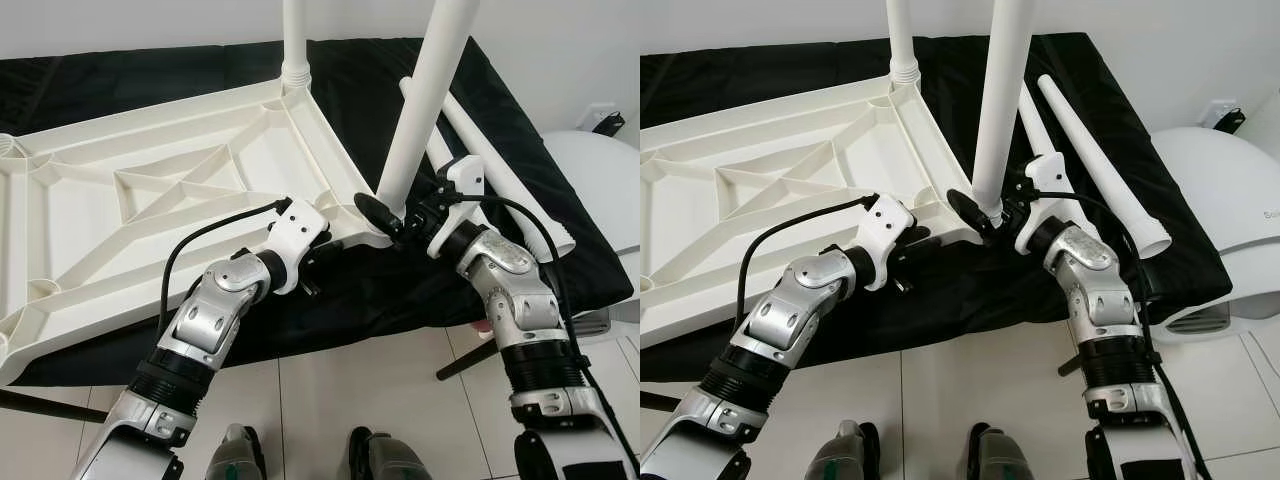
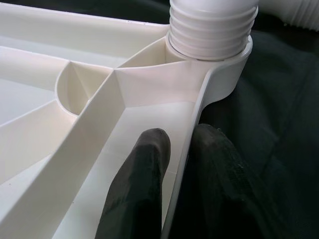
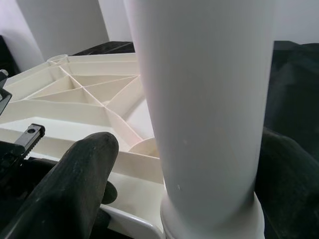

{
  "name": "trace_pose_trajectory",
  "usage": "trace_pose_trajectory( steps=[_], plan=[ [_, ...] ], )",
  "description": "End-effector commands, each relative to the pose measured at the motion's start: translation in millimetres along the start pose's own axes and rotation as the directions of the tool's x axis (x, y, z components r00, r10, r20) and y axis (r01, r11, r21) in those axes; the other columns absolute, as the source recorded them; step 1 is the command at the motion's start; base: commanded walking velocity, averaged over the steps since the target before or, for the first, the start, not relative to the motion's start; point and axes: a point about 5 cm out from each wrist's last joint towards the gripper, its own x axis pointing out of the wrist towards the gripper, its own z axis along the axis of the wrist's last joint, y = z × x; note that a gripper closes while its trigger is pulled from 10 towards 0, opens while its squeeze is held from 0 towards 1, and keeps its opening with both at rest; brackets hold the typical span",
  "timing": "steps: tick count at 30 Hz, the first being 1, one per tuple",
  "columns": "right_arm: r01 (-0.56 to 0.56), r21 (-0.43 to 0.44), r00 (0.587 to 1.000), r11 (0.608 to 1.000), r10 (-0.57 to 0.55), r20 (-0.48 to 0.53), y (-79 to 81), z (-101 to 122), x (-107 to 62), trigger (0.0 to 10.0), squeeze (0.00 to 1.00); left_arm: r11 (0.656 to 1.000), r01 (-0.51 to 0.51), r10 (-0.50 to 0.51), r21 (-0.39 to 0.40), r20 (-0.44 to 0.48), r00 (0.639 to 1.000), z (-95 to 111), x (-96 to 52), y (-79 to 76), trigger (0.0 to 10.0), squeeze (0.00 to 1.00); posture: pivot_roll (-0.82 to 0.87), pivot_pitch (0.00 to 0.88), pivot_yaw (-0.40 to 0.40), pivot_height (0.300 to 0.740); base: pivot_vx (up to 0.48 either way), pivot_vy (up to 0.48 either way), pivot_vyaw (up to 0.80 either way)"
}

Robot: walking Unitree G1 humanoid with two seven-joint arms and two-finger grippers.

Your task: Building children table

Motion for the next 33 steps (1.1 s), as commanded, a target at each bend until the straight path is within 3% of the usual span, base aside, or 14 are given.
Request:
trace_pose_trajectory(
  steps=[1,14,24,25,26,27,30,31,33],
  plan=[
    [-0.068,0.006,0.998,0.998,0.068,-0.019,-4.1,-4,-1.5,10.0,0.0,1.0,0.014,-0.014,-0.005,-0.006,1.0,-6,-1.3,-5.9,10.0,0.0,0.04,0.163,-0.012,0.74,0.0,0.0,0.0],
    [-0.169,-0.012,0.983,0.986,0.167,-0.081,-29.3,-6,0.5,10.0,0.0,0.999,0.04,-0.04,-0.003,-0.005,0.999,-5,-3.3,-11.6,10.0,0.0,0.05,0.159,-0.011,0.74,0.0,0.0,0.0],
    [-0.176,-0.025,0.983,0.984,0.174,-0.059,-35.9,-1,3.9,10.0,0.0,0.998,0.063,-0.063,0.0,-0.01,0.998,-6,-5.6,-15.2,10.0,0.0,0.05,0.17,-0.011,0.74,0.0,0.0,0.0],
    [-0.181,-0.026,0.982,0.983,0.179,-0.059,-35.9,-1,3.3,8.7,0.0,0.998,0.061,-0.061,0.0,-0.011,0.998,-6,-5.7,-14.6,10.0,0.0,0.05,0.17,-0.011,0.74,0.0,0.0,0.0],
    [-0.181,-0.026,0.982,0.983,0.179,-0.059,-35.9,-1,3.3,8.7,0.0,0.998,0.061,-0.061,0.0,-0.011,0.998,-6,-5.7,-14.6,10.0,0.0,0.05,0.17,-0.011,0.74,0.0,0.0,0.0],
    [-0.187,-0.024,0.981,0.982,0.186,-0.06,-36.4,-2,2.9,4.2,0.0,0.998,0.061,-0.061,0.0,-0.01,0.998,-6,-5.8,-14.1,10.0,0.0,0.05,0.171,-0.008,0.74,0.0,0.0,0.0],
    [-0.191,-0.022,0.98,0.981,0.19,-0.061,-36.8,-3,2.7,4.2,0.0,0.998,0.061,-0.061,0.0,-0.01,0.998,-6,-5.8,-13.8,10.0,0.0,0.05,0.171,-0.008,0.74,0.0,0.0,0.0],
    [-0.203,-0.015,0.978,0.979,0.202,-0.06,-36.8,-4,2.7,0.0,0.0,0.998,0.061,-0.061,0.0,-0.01,0.998,-6,-5.8,-13.7,10.0,0.0,0.05,0.171,-0.008,0.74,0.0,0.0,0.0],
    [-0.217,-0.007,0.975,0.976,0.217,-0.057,-35.7,-5,2.6,0.0,0.0,0.998,0.064,-0.064,0.001,-0.009,0.998,-5,-5.6,-13.8,10.0,0.0,0.05,0.172,-0.005,0.74,0.0,0.0,0.0]
  ],
)
